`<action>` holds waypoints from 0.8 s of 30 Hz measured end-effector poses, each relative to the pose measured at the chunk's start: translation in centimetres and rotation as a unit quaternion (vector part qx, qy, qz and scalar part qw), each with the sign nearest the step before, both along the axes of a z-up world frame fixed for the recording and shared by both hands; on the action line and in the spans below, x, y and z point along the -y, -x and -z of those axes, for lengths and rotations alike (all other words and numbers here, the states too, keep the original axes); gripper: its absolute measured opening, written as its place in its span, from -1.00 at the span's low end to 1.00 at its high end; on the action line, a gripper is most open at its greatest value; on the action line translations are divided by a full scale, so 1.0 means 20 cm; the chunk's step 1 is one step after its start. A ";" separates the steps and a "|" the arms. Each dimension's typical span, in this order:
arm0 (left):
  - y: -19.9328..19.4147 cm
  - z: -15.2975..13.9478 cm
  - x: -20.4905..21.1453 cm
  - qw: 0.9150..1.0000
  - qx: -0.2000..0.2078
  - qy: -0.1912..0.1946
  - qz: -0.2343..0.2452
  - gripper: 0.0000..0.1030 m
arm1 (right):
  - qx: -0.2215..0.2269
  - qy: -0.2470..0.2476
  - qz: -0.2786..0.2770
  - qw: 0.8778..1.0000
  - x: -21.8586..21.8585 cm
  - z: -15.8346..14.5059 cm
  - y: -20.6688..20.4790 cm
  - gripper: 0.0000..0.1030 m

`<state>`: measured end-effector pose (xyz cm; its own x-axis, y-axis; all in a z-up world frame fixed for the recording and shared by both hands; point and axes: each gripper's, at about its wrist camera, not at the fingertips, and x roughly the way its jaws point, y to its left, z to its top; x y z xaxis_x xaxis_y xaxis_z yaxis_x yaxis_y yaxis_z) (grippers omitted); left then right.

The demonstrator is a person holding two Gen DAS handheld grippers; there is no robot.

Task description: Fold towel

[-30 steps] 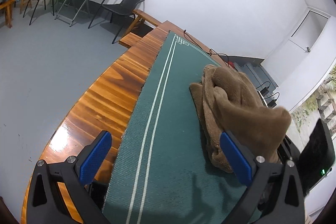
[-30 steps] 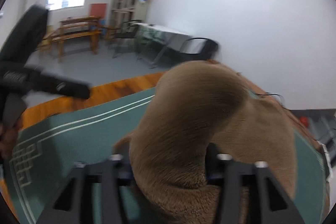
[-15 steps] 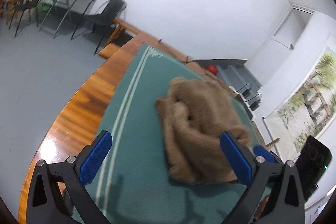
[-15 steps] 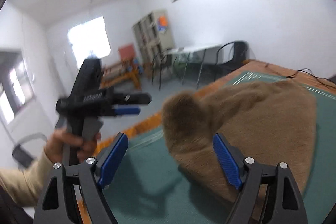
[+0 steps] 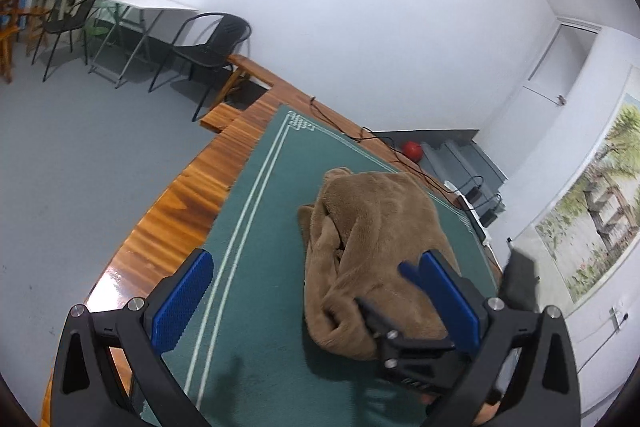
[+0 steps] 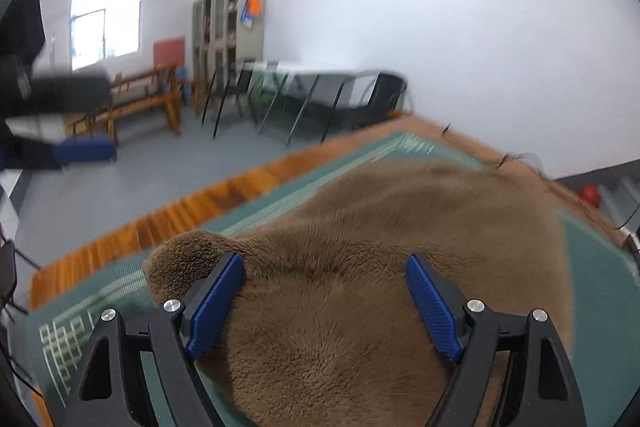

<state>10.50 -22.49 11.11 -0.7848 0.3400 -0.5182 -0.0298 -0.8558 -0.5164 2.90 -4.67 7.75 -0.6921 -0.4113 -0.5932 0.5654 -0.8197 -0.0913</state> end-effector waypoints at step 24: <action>0.44 0.35 -0.54 0.986 0.097 0.106 0.080 1.00 | 0.055 0.074 0.025 0.995 -0.67 0.09 -0.03 0.72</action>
